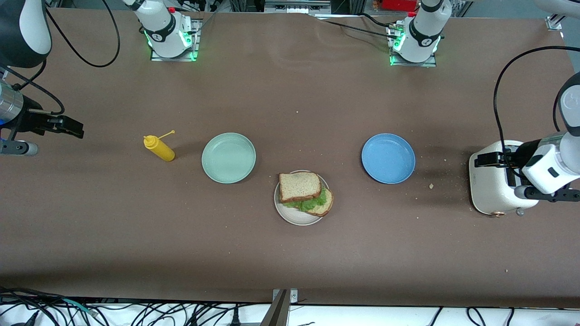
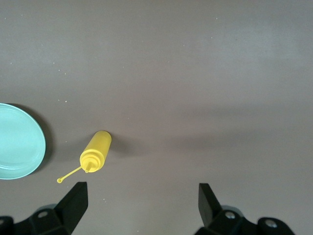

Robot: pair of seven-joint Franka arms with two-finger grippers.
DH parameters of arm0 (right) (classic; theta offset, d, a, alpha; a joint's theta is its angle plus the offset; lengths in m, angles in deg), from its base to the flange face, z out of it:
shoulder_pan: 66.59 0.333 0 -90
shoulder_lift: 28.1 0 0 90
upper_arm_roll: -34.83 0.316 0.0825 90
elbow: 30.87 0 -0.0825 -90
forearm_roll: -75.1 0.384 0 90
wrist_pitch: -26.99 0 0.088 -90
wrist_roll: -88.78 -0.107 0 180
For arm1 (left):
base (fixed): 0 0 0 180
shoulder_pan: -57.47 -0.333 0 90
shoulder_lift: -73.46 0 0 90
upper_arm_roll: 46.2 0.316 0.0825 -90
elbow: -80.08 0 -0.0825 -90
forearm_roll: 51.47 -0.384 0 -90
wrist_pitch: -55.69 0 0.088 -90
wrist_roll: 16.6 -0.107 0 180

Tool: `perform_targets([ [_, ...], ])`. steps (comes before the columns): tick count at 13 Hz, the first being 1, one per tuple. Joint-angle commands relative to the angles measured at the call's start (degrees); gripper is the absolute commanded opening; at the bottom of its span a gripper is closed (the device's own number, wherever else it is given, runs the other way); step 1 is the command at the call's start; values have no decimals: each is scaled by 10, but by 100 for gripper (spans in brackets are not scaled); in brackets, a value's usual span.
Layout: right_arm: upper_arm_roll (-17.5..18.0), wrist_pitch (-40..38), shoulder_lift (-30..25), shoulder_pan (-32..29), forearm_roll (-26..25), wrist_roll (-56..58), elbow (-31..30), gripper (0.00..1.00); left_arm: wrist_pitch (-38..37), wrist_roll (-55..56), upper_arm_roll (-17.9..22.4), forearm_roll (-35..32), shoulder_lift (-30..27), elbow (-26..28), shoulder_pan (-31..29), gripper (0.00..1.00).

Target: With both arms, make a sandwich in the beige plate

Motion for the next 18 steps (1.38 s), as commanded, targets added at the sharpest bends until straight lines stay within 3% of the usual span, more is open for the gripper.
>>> perform_targets([
  [1,12,4,-3,-10,-5,-6,-2,100,-23,-2,6,-22,-20,7,1,100],
  [11,10,3,-3,-15,-4,-6,-2,100,-86,5,4,-37,-78,2,9,100],
  [12,10,3,-3,-15,-4,-6,-2,100,-86,5,-9,-74,-99,3,8,100],
  [14,10,2,-3,-15,-4,-6,-3,100,-84,20,-90,-140,-136,12,-28,100],
  [16,3,4,-3,-15,-4,-3,-2,100,-77,61,-178,-146,-183,48,-88,100],
  [18,3,4,-3,-15,-4,-3,-3,100,-77,63,-186,-146,-218,72,-90,100],
])
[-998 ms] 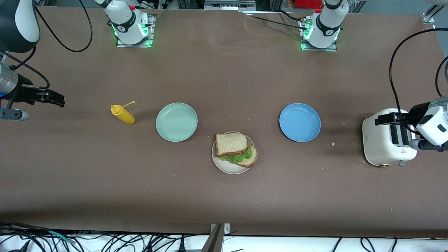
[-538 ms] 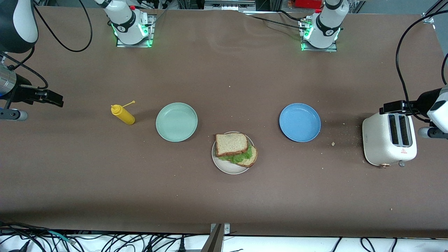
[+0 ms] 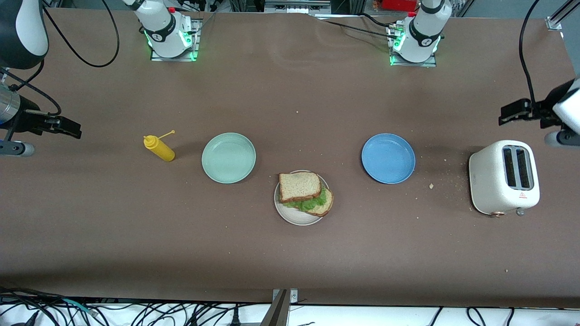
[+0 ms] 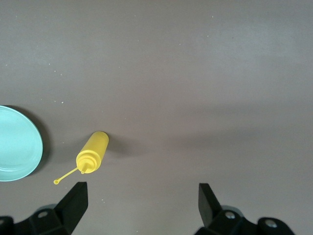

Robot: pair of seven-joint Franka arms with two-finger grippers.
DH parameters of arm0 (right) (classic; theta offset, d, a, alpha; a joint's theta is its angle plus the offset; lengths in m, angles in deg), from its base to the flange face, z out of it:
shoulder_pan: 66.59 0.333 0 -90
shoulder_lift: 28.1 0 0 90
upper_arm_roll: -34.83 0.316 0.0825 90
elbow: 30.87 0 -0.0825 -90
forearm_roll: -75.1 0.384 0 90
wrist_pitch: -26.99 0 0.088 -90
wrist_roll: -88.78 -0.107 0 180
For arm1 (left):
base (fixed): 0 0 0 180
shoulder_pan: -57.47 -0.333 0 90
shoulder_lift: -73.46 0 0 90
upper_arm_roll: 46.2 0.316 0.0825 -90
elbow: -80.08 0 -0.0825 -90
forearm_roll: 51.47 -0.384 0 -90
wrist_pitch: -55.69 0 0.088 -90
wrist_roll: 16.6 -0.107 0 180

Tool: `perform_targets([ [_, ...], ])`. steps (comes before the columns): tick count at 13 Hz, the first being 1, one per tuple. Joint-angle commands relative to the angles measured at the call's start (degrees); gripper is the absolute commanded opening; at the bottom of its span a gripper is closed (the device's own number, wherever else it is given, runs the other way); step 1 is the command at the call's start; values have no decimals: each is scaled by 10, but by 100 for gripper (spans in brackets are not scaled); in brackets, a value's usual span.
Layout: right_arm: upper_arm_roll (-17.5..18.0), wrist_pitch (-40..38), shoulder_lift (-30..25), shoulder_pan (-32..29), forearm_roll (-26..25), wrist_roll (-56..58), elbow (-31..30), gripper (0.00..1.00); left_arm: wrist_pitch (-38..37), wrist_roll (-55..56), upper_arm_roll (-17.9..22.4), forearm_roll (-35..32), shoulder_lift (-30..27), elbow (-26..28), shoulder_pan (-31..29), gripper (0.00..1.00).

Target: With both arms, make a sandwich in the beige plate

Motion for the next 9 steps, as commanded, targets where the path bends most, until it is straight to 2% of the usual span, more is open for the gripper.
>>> perform_targets([
  [1,4,4,-3,-6,-4,-1,-3,100,6,7,-22,-12,-76,68,-17,100],
  [5,4,5,-3,-6,-4,-1,-2,100,12,6,-23,14,-100,88,-30,100],
  [7,4,4,-3,-6,-4,-2,-3,100,71,11,-24,9,-121,132,-28,100],
  [9,4,4,-3,-6,-4,-2,-3,100,80,9,-34,6,-127,146,-27,100],
])
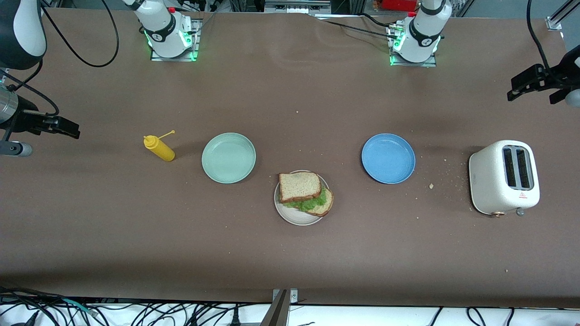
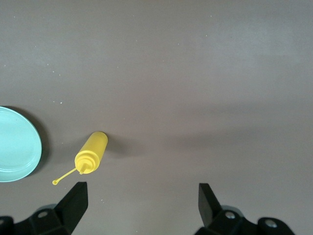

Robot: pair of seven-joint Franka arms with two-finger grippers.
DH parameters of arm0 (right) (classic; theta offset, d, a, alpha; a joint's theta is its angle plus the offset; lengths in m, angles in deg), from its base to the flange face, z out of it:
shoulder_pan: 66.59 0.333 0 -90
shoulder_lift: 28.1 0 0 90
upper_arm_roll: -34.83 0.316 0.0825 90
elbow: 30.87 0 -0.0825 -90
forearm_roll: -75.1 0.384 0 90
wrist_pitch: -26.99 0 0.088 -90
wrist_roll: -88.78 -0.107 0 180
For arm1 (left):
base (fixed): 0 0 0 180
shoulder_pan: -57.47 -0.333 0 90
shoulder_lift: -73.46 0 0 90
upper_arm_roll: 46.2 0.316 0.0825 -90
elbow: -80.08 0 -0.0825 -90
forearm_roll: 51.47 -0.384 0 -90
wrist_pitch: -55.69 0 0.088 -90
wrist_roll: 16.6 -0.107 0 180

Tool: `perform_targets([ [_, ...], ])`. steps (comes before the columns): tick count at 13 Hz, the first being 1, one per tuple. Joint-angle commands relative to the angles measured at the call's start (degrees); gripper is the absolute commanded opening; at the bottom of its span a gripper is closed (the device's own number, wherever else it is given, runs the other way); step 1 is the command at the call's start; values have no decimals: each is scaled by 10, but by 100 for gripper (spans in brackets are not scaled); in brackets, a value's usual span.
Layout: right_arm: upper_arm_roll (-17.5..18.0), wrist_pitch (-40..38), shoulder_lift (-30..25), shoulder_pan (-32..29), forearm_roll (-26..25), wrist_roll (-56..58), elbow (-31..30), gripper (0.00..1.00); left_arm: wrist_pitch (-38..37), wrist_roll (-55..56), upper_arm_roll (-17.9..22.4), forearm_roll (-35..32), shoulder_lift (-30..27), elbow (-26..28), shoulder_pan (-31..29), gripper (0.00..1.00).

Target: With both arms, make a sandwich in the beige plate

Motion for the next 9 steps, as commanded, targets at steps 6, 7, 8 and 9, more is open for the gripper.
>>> perform_targets([
  [6,5,6,-3,-3,-4,-3,-3,100,-1,9,-31,2,-24,27,-17,100],
  [7,5,7,-3,-3,-4,-3,-2,100,-2,9,-31,2,-23,26,-20,100],
  [8,5,7,-4,-3,-4,-3,-3,100,-3,10,-32,3,-22,26,-23,100],
  [9,5,7,-4,-3,-4,-2,-3,100,-3,10,-33,3,-17,23,-24,100],
])
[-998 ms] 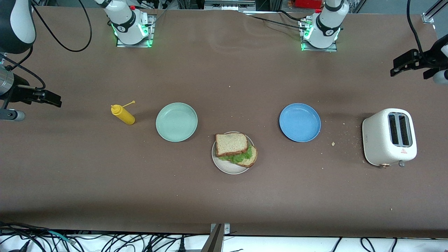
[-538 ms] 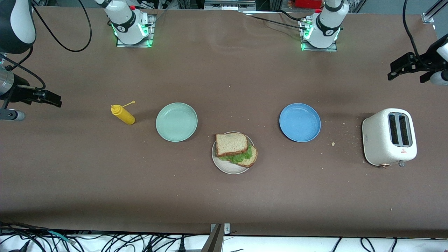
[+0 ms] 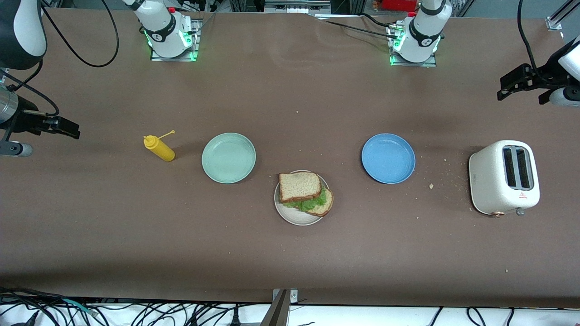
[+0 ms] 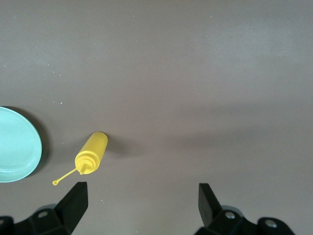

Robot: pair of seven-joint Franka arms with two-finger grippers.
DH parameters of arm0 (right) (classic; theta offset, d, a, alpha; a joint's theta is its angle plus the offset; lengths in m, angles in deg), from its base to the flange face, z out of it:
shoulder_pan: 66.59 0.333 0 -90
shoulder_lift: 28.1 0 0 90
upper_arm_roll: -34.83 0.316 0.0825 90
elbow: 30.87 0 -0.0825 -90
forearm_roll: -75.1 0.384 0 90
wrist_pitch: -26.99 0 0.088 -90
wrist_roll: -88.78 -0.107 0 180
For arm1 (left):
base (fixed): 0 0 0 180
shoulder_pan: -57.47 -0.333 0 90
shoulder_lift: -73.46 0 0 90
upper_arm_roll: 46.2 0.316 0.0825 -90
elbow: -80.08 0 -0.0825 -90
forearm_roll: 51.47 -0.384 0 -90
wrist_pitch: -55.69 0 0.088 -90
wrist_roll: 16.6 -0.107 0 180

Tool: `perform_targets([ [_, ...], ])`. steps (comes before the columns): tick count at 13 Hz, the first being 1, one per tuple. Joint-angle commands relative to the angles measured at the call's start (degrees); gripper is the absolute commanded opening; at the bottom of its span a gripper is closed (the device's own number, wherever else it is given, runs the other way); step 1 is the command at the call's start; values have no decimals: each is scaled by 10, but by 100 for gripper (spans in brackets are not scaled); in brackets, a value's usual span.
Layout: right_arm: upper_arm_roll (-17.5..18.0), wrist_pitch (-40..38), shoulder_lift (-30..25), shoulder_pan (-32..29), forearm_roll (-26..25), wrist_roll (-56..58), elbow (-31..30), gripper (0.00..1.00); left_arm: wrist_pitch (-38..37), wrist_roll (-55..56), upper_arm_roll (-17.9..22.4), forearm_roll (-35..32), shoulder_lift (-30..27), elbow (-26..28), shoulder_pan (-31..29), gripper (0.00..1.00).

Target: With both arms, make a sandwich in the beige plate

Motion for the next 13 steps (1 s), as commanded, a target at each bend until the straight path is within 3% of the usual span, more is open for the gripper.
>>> perform_targets([
  [1,4,6,-4,-3,-4,-2,-2,100,-11,7,-11,3,-4,4,-13,100],
  [13,3,6,-3,-6,4,-6,1,100,-18,7,-8,2,11,4,-16,100],
])
